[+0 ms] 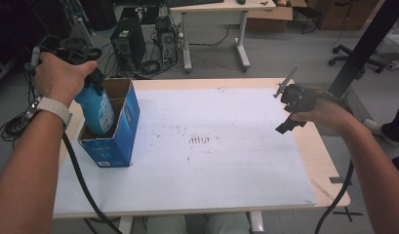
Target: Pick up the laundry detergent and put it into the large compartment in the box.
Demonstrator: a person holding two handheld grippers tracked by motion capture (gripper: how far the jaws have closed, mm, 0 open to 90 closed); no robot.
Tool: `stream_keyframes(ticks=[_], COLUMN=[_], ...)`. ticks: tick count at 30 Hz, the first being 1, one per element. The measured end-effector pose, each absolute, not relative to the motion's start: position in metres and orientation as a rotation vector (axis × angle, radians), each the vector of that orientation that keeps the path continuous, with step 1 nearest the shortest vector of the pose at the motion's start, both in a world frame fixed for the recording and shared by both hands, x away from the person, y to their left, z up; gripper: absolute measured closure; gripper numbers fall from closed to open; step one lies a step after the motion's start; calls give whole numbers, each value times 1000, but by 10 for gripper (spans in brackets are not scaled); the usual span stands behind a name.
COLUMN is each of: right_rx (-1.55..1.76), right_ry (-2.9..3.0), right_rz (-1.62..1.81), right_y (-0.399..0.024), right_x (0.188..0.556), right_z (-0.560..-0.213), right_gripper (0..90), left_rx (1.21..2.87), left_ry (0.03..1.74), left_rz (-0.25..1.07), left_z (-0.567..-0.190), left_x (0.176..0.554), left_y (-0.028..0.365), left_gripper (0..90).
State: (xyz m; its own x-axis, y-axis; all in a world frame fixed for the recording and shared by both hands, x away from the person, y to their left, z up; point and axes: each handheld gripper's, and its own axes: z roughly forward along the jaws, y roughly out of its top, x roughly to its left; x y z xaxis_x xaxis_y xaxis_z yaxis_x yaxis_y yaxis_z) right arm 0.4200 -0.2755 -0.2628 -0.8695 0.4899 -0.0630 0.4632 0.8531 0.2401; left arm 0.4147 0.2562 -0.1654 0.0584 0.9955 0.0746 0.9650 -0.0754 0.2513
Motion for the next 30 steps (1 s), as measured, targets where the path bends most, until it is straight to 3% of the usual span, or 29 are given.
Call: stream_keyframes(ticks=[30], right_rx=[770], right_ry=[2909], right_rz=[323], right_y=[-279], right_x=[419], right_z=[-267], right_gripper=[96], left_rx=[2199], left_ry=[2026], left_rz=[345], left_z=[-245], left_x=[421], left_y=[253], left_gripper=[374])
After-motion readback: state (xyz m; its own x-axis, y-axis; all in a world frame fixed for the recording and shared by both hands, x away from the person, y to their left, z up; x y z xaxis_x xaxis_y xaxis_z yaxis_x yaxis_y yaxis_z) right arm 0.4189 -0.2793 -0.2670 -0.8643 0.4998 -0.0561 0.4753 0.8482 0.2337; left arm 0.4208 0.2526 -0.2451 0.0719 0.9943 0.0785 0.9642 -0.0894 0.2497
